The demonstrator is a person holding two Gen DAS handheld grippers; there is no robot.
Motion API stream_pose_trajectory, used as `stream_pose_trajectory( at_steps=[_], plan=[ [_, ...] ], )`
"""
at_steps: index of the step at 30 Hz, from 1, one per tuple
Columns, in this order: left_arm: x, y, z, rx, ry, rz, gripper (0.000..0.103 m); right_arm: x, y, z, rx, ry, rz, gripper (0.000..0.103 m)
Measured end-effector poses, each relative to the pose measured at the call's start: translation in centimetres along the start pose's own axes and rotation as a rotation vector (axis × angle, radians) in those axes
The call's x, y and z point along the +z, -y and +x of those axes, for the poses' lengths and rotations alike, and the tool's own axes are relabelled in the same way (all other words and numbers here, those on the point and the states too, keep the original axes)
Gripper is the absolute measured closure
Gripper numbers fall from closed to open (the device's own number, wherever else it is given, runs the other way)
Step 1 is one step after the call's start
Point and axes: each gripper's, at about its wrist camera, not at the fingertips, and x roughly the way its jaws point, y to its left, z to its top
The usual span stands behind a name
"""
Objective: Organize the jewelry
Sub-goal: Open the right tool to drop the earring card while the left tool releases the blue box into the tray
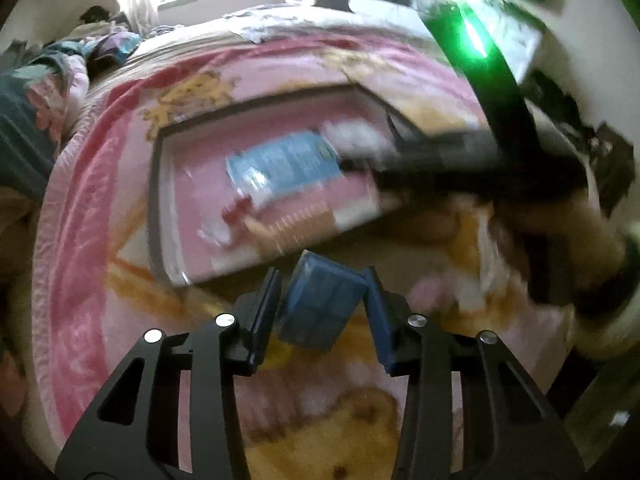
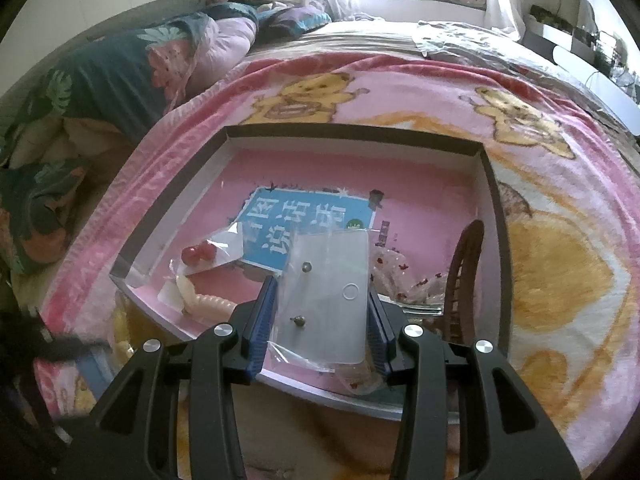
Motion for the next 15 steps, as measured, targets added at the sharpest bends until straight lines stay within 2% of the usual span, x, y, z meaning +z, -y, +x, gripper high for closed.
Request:
stream_pose_trajectory(
  at_steps=[2, 7, 15],
  plan=[
    [1.5, -1.1, 0.3, 0.046, 0.018, -0.008, 0.070, -0.1, 0.2, 0.4, 0.004, -0.009, 0.004, 0.063],
    [3.7, -3.5, 2.8, 0.090, 0.004, -0.058, 0.070, -0.4, 0.3, 1.0, 0.003, -0.021, 0.002, 0.061],
    [4.7, -6.5, 6.5, 0.110, -0.046, -0.135, 0.070, -0.6, 0.6, 1.2, 0.010, -0.025, 0.013, 0.062]
  ],
)
